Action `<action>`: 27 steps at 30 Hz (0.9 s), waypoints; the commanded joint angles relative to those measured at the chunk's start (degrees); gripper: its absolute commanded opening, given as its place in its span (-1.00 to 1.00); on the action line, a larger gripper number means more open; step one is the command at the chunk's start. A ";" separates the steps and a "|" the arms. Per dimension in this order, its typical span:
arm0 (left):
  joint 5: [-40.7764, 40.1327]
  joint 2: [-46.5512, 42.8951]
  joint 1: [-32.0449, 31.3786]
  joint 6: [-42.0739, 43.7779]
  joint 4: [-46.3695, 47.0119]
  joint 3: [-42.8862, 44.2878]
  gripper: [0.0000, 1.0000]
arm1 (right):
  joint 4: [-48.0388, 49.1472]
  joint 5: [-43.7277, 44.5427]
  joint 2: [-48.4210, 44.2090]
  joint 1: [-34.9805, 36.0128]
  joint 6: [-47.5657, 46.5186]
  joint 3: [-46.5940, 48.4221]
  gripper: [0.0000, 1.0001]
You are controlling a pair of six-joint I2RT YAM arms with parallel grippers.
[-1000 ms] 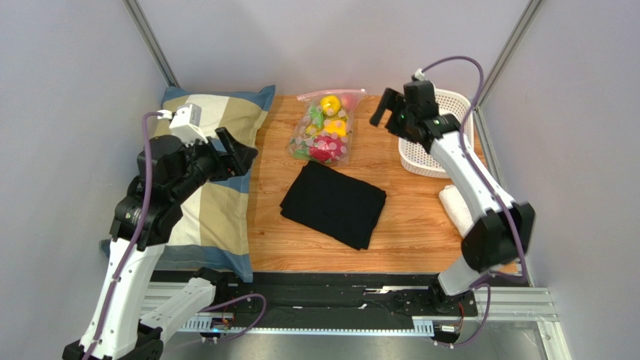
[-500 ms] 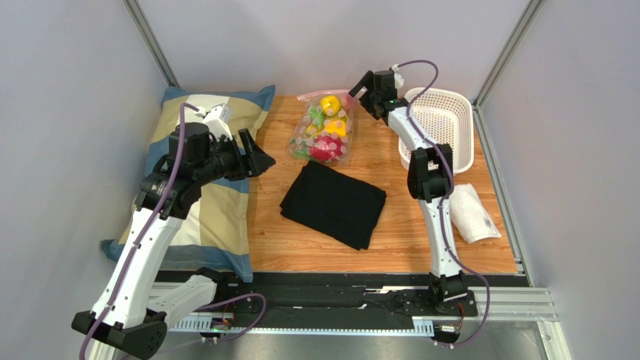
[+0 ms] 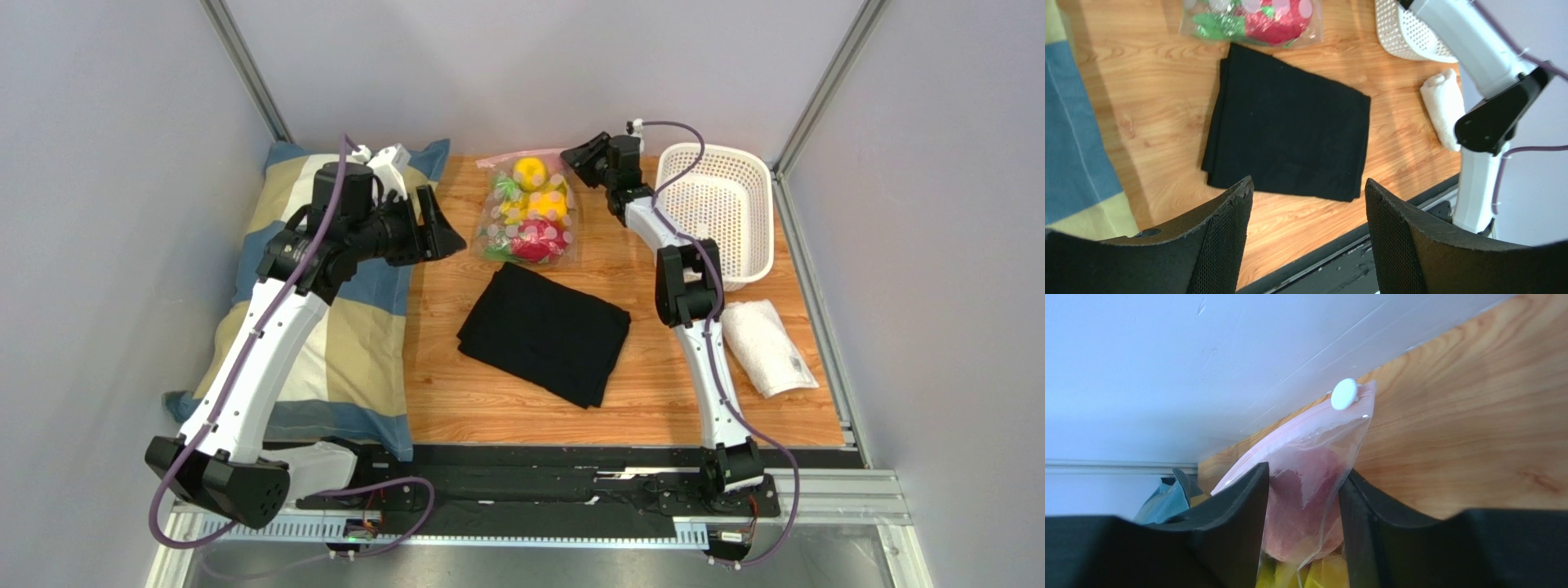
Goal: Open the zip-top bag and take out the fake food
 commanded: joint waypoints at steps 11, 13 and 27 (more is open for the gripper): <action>12.13 31.36 7.23 12.65 15.64 28.31 0.44 | 10.79 -24.54 -7.52 -1.33 -6.38 -2.25 -1.00; 15.37 37.89 7.23 16.52 13.44 39.87 0.44 | 9.47 -29.20 -10.77 -1.15 -10.60 -3.92 -1.00; 26.56 59.21 6.01 18.90 29.75 54.29 0.50 | 9.91 -53.10 -23.52 -0.89 -25.03 -17.90 -1.00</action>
